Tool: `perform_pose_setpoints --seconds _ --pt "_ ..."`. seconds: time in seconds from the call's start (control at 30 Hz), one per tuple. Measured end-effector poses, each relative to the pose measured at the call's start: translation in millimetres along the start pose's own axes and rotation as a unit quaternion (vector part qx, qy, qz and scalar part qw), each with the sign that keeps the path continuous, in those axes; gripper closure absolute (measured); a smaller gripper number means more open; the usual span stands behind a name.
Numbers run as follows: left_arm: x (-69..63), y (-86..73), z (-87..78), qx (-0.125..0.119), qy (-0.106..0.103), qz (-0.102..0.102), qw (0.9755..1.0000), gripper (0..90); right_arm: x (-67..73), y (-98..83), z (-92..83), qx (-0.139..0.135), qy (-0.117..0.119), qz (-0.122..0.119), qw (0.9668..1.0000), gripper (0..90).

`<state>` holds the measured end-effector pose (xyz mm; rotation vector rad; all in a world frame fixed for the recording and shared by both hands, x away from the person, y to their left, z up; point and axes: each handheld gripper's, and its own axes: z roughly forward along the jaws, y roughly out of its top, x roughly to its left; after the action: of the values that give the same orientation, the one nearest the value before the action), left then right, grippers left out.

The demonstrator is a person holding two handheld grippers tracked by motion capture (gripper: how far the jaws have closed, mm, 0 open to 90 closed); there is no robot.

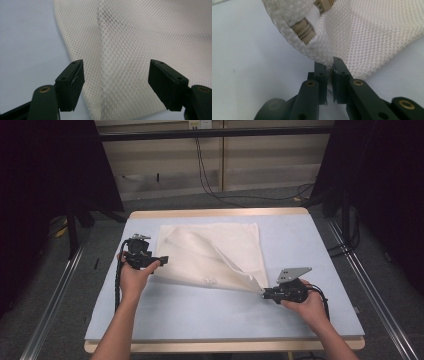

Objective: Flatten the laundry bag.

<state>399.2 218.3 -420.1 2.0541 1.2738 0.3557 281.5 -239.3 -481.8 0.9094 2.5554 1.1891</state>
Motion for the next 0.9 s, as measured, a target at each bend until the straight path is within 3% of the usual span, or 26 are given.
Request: perform_pose_setpoints --seconds 0.07,0.13,0.17,0.2,0.3,0.37,0.43,0.47,0.83,0.9 --pt "1.6 1.9 3.3 0.0 -0.016 0.0 0.9999 32.0 -0.1 -0.1 0.2 0.0 0.001 0.0 1.0 83.2" --pt "-0.9 4.1 5.2 -0.007 -0.026 0.013 0.9995 37.5 0.1 -0.2 0.4 -0.001 0.0 0.001 1.0 83.1" --pt "-3.6 4.2 7.0 -0.016 -0.03 0.005 0.9994 42.3 0.1 -0.1 0.5 -0.001 -0.001 0.0 1.0 83.2" --pt "-6.4 4.0 8.5 -0.018 -0.023 0.008 0.9995 46.7 0.2 -0.1 0.6 -0.001 -0.001 0.0 1.0 83.2" --pt "-9.0 1.6 7.7 0.003 -0.029 0.031 0.9991 66.9 0.6 -0.4 0.7 -0.002 -0.003 0.002 1.0 83.2" --pt "-7.5 -2.5 5.8 0.002 -0.037 0.025 0.999 79.7 1.1 -0.6 0.7 -0.002 -0.005 0.001 1.0 83.2" --pt "-6.8 -8.5 2.9 0.007 -0.04 0.019 0.999 82.9 1.1 -0.7 0.6 -0.002 -0.005 0.003 1.0 83.2" --pt "-5.2 -11.4 0.2 0.01 -0.039 0.03 0.9987 83.8 0.9 -0.8 0.4 -0.001 -0.005 0.003 1.0 83.3" --pt "1.0 -54.9 -19.1 -0.002 -0.055 0.014 0.9984 86.0 0.7 -1.4 -1.6 0.001 -0.018 0.011 0.9998 83.9" --pt "1.5 -61.2 -22.2 0.001 -0.058 0.025 0.998 86.0 0.0 -1.5 -3.2 0.003 -0.025 0.011 0.9996 83.9"
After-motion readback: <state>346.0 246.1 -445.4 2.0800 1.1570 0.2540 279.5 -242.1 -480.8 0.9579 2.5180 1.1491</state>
